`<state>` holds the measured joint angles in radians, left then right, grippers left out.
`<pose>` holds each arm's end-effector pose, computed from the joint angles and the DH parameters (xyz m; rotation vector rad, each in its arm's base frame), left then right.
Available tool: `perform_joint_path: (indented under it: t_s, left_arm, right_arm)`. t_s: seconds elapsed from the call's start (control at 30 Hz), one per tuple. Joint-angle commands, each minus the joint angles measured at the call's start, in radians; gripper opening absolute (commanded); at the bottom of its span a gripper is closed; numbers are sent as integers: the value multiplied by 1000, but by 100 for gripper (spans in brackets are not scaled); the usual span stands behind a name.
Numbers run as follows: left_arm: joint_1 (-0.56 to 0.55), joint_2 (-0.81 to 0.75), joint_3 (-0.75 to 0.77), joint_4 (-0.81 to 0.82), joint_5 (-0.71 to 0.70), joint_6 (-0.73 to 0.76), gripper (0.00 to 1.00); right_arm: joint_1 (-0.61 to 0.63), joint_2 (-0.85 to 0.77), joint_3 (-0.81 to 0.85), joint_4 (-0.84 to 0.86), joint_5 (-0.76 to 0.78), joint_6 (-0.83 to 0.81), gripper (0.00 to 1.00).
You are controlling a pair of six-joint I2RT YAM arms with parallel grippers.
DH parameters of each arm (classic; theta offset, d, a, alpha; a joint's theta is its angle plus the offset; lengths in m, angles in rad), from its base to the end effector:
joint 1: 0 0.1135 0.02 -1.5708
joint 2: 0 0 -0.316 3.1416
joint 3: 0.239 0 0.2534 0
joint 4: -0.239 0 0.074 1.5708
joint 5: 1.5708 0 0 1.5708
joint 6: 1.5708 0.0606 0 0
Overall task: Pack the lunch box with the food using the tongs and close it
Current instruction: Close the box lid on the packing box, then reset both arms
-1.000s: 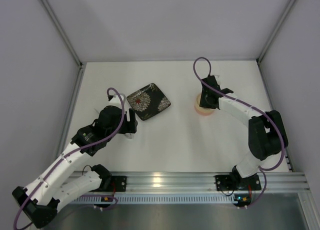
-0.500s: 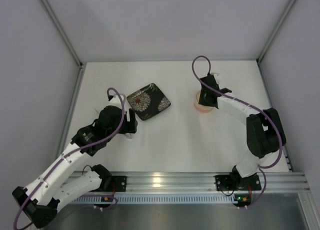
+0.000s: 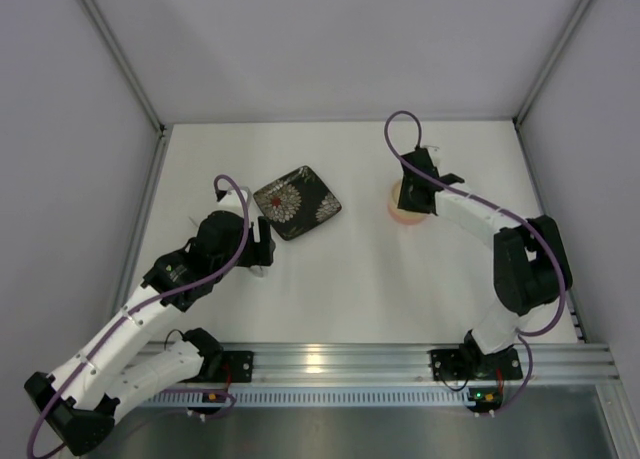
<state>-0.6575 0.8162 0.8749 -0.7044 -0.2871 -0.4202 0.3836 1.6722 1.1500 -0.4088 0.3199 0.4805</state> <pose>0.1303 -0.0789 0.3385 0.1028 2.1984 -0.2893 0.3538 0.1222 0.2516 0.2477 2.4239 -0.0190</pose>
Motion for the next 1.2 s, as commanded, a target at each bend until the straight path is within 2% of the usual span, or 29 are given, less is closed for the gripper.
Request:
perform_joint_path:
  t_s: [0.0,0.23,0.47,0.53,0.63,0.67,0.8,0.93,1.17]
  left_arm:
    - [-4,-5,1,20,-23,0,80]
    - [-4,-2,1,20,-24,0,80]
    - [-4,-6,1,20,-29,-2,80]
    - [-4,-8,1,20,-27,-2,80]
    - [-4,-14,-1,22,-27,-2,80]
    - [-4,-18,-2,22,-26,-2,80]
    - [-4,-23,-2,28,-21,-2,80]
    - [-4,-19,-5,33,-15,1,81]
    - [-4,-15,-5,33,-9,3,81]
  right_arm:
    - [-5,-45,57,-105,15,-11,37]
    - [-5,-88,168,-179,16,-31,38]
    - [-3,-244,131,-153,-105,-46,46]
    - [-5,-302,70,-107,-143,-49,54]
    - [-5,-492,-40,-41,-189,-51,69]
    - [-5,-535,-106,-4,-200,-48,77]
    - [-5,-753,-223,41,-190,-40,99]
    - [-5,-902,-291,-7,-173,-46,99]
    - [-5,-988,-365,-7,-171,-49,99]
